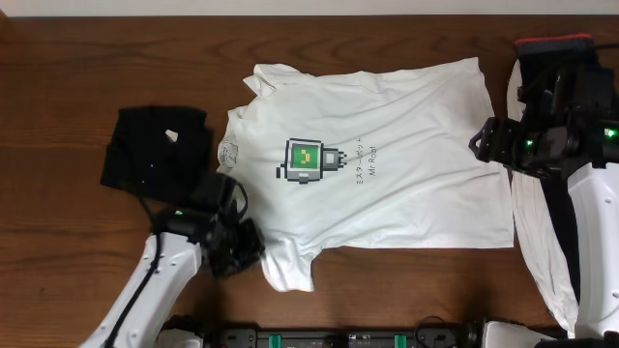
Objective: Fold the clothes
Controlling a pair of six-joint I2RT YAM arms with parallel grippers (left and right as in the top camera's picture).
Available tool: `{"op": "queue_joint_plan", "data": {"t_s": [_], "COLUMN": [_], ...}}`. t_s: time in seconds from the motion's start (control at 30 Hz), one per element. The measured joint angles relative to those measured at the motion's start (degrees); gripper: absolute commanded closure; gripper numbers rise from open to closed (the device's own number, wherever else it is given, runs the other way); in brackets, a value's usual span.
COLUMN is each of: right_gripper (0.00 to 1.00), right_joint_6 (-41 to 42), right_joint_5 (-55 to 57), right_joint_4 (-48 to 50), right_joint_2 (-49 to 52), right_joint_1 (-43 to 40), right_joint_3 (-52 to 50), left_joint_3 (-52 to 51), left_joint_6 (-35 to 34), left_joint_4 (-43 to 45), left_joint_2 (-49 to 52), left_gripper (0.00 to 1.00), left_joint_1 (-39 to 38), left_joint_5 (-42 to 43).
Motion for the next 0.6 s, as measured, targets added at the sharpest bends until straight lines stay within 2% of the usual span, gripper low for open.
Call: {"op": "queue_joint_plan", "data": {"t_s": [0.17,0.6], "right_gripper": [0.31,0.3], "right_joint_6": [0.0,0.0], "right_joint_5": [0.39,0.5], "right_joint_4": [-0.04,0.39], "right_joint_2": [0.0,0.0], "right_joint_1": [0.0,0.0], "right_joint_3": [0.0,-1.36], "left_joint_3": [4.5,5.68], "left_joint_6": [0.31,0.44], "left_joint_4": [1.46,15.98], "left_joint_2": [-1.25,2.64], "left_gripper": [0.94,0.94], "left_joint_1": [0.52,7.58], "left_joint_5": [0.0,-3.82]}}
